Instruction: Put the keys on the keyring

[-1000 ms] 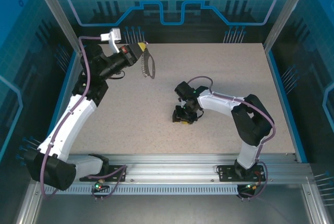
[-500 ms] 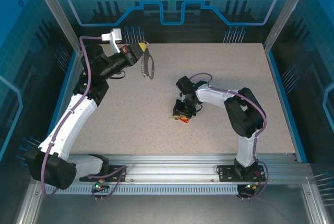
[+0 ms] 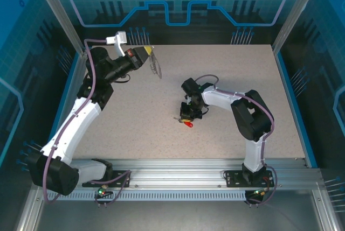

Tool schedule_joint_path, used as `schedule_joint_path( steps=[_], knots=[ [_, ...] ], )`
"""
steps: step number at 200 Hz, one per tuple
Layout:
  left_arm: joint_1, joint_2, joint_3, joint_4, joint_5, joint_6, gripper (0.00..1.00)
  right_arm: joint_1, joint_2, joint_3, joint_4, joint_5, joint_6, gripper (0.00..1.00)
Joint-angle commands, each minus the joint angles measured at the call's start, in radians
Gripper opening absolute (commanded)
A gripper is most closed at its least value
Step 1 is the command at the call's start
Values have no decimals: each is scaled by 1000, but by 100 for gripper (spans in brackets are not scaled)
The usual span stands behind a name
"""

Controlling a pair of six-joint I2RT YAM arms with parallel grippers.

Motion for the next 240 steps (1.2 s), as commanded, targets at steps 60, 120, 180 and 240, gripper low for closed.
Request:
schedule_joint_path(
  steps=[60,120,180,240],
  knots=[
    [-1,-4,9,43,35,-6,0,-32,-127,31,-63,10,-166,20],
    [-1,0,3,53,32,-20,0,45,-122,4,-106,201,-484,61],
    [-1,-4,9,53,25,-30,0,99,-111,-41,-26,294,-579,66],
    [-1,-7,15,44,16,-30,0,144,-40,13,-35,309,-635,58]
  ],
)
